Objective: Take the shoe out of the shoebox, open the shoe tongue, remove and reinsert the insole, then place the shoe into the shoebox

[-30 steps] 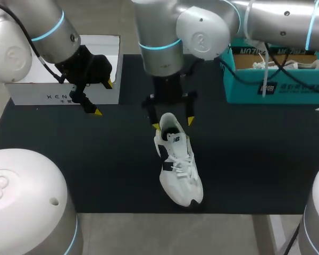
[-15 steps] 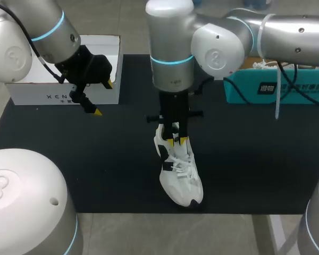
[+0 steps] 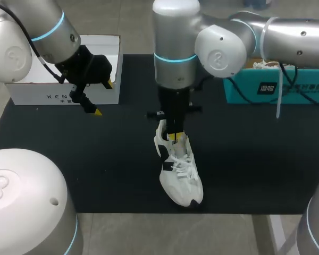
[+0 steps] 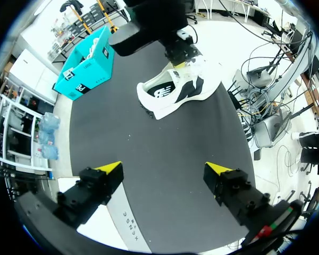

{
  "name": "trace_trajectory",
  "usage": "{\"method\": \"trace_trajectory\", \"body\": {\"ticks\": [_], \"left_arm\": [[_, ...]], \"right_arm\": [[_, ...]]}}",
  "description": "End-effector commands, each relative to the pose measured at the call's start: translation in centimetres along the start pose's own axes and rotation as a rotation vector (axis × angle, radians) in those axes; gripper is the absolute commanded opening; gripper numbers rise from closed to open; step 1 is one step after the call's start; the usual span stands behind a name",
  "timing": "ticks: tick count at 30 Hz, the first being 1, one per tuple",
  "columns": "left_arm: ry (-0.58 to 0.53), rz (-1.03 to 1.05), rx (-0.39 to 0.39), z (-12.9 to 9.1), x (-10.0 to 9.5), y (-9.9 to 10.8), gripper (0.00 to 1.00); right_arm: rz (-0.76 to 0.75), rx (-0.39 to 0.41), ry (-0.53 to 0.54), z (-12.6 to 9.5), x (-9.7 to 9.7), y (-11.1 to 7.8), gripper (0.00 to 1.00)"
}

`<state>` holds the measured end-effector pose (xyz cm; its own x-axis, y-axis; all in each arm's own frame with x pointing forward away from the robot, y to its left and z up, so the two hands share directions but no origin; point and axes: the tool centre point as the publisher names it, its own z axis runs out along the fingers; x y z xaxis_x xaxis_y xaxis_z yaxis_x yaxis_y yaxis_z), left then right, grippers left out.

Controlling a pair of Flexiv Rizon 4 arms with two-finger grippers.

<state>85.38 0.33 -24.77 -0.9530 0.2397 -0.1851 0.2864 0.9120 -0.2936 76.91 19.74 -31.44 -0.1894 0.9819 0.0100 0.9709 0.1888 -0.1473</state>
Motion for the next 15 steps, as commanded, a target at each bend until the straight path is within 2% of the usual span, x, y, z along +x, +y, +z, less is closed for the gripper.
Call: {"method": "trace_trajectory", "body": {"ticks": [1,3,4,5,6,7,8,9,15], "left_arm": [[0.0,0.0,-0.003,0.0,0.0,0.0,1.0],[0.0,0.0,-0.003,0.0,0.0,0.0,1.0],[0.0,0.0,-0.003,0.0,0.0,0.0,1.0],[0.0,0.0,-0.003,0.0,0.0,0.0,1.0],[0.0,0.0,-0.003,0.0,0.0,0.0,1.0],[0.0,0.0,-0.003,0.0,0.0,0.0,1.0],[0.0,0.0,-0.003,0.0,0.0,0.0,1.0],[0.0,0.0,-0.003,0.0,0.0,0.0,1.0],[0.0,0.0,-0.003,0.0,0.0,0.0,1.0]], "right_arm": [[-0.197,0.022,-0.052,-2.4,-0.2,0.7,0.0],[-0.38,0.074,-0.087,-2.8,-0.3,1.3,0.0],[-0.486,0.088,-0.062,-3.1,0.0,1.4,0.0],[-0.514,0.09,-0.083,-3.6,-0.1,1.3,0.0],[-0.57,0.083,-0.049,-3.9,-0.3,1.2,0.0],[-0.564,0.072,-0.031,-4.3,-0.6,1.0,0.0],[-0.536,0.053,-0.004,-4.6,-1.0,0.9,0.8],[-0.536,0.053,-0.004,-4.6,-1.0,0.9,1.0],[-0.536,0.053,-0.004,-4.6,-1.0,0.9,1.0]]}}
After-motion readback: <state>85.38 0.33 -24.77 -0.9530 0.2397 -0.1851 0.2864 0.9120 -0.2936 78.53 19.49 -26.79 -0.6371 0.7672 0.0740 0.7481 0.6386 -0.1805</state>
